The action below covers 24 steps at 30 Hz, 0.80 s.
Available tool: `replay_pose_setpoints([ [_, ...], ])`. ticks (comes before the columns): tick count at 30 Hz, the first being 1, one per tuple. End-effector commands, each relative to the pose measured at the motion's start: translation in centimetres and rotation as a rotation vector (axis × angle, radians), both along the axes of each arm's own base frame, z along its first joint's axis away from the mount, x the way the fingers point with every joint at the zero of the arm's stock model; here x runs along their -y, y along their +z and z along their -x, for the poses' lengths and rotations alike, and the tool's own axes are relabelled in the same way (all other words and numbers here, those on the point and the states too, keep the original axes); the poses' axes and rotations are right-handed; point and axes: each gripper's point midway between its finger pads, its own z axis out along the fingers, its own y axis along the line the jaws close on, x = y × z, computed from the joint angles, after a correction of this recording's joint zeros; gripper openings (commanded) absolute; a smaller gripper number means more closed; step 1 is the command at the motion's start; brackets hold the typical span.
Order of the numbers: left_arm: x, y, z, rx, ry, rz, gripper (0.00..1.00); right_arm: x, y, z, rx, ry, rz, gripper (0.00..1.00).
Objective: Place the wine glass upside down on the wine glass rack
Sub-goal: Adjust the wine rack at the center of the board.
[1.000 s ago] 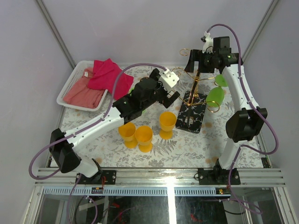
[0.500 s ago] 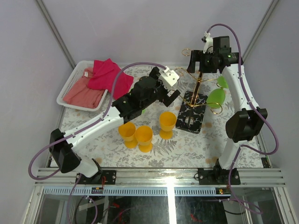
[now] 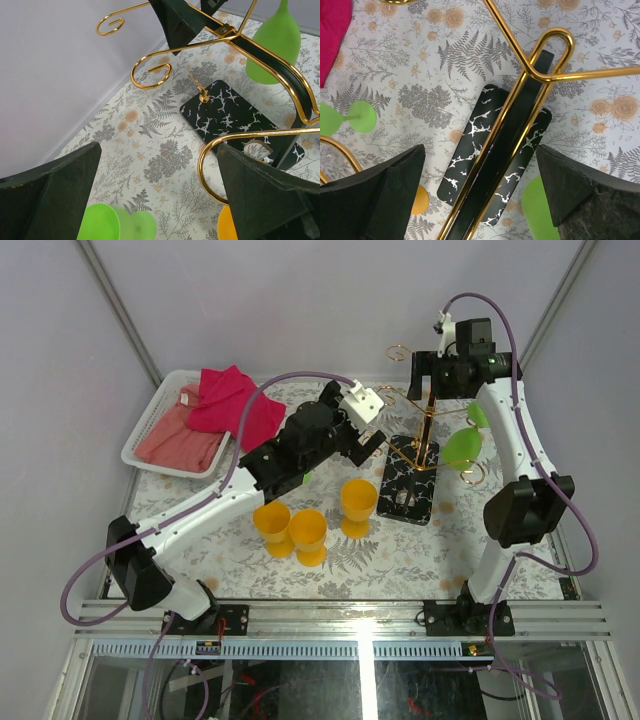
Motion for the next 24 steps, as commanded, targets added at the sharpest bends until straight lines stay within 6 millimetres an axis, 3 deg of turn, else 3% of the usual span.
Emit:
replay_pose_setpoints([
  [1,0.5,3.7,-0.1,0.077,-0.008,0.075,1.00,0.4,3.2,1.4,0.067,-0.002,0.033,1.00],
  [4,0.2,4.3,0.0,0.087,-0.004,0.085,1.00,0.7,3.9,1.4,0.084,-0.012,0.040,1.00],
  [12,0.2,6.7,0.7,0.122,-0.029,0.150,1.00,0.6,8.3,1.7,0.186,-0.006,0.022,1.00],
  [21,0.3,7.3,0.8,0.138,-0.034,0.166,1.00,1.4,12.9,3.1,0.350,-0.028,0.027,0.99],
  [24,0.2,7.8,0.9,0.148,-0.038,0.181,1.00,2.4,12.4,3.6,0.341,-0.038,0.064,1.00],
])
